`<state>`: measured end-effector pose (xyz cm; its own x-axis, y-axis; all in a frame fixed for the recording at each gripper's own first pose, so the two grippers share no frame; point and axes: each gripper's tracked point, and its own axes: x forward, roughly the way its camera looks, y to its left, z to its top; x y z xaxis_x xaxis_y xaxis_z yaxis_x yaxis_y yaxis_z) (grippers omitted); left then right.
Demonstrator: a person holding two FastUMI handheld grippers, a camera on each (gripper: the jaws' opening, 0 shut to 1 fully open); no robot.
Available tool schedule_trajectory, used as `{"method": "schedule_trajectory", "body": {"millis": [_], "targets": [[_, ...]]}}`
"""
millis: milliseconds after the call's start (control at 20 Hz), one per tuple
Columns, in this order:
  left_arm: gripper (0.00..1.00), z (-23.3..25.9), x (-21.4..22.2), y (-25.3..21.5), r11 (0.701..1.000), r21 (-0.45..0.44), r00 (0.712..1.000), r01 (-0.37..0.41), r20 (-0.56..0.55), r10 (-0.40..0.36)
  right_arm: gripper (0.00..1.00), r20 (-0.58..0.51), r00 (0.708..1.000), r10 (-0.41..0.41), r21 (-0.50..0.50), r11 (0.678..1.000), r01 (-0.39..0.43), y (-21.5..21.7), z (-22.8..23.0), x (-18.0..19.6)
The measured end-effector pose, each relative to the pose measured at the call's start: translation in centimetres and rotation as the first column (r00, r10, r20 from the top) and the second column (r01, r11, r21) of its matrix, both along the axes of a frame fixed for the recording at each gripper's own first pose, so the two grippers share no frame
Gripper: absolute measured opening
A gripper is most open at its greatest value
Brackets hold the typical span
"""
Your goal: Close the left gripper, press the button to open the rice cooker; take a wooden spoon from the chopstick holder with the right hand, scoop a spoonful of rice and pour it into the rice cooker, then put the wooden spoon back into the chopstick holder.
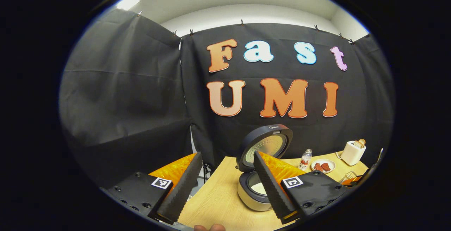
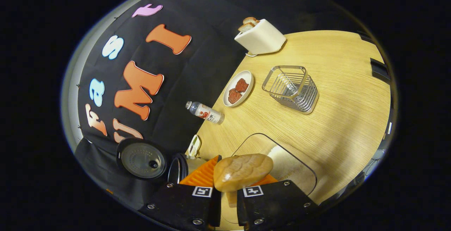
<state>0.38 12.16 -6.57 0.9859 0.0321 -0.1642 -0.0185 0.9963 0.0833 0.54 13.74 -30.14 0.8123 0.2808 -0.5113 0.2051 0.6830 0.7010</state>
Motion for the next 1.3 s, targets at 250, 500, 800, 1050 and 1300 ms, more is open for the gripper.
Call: {"method": "schedule_trajectory", "body": {"millis": [250, 500, 800, 1050, 1300], "targets": [[0.98, 0.5, 0.1, -0.4, 1.0, -0.004, 1.0, 0.009, 0.012, -0.009, 0.17, 0.009, 1.0, -0.025, 0.056, 0.998, 0.025, 0.3, 2.8, 0.6], [0.96, 0.3, 0.2, -1.0, 1.0, -0.006, 1.0, 0.019, 0.009, -0.019, 0.17, 0.051, 0.998, -0.031, 0.112, 0.993, 0.026, 1.6, 6.6, 1.2], [0.95, -0.1, 0.2, -0.8, 1.0, -0.012, 1.0, 0.018, 0.001, -0.018, 0.17, 0.078, 0.996, -0.032, 0.213, 0.977, 0.015, 4.8, 10.6, 3.3], [0.95, -0.3, 0.1, -0.1, 1.0, -0.014, 1.0, 0.012, 0.001, -0.012, 0.17, 0.124, 0.992, 0.012, 0.236, 0.971, -0.042, 9.2, 14.0, 5.0], [1.0, -0.4, 0.0, 0.5, 0.999, -0.03, 1.0, 0.013, 0.003, -0.013, 0.13, 0.165, 0.985, 0.045, 0.216, 0.973, -0.081, 13.0, 16.5, 7.1]]}}
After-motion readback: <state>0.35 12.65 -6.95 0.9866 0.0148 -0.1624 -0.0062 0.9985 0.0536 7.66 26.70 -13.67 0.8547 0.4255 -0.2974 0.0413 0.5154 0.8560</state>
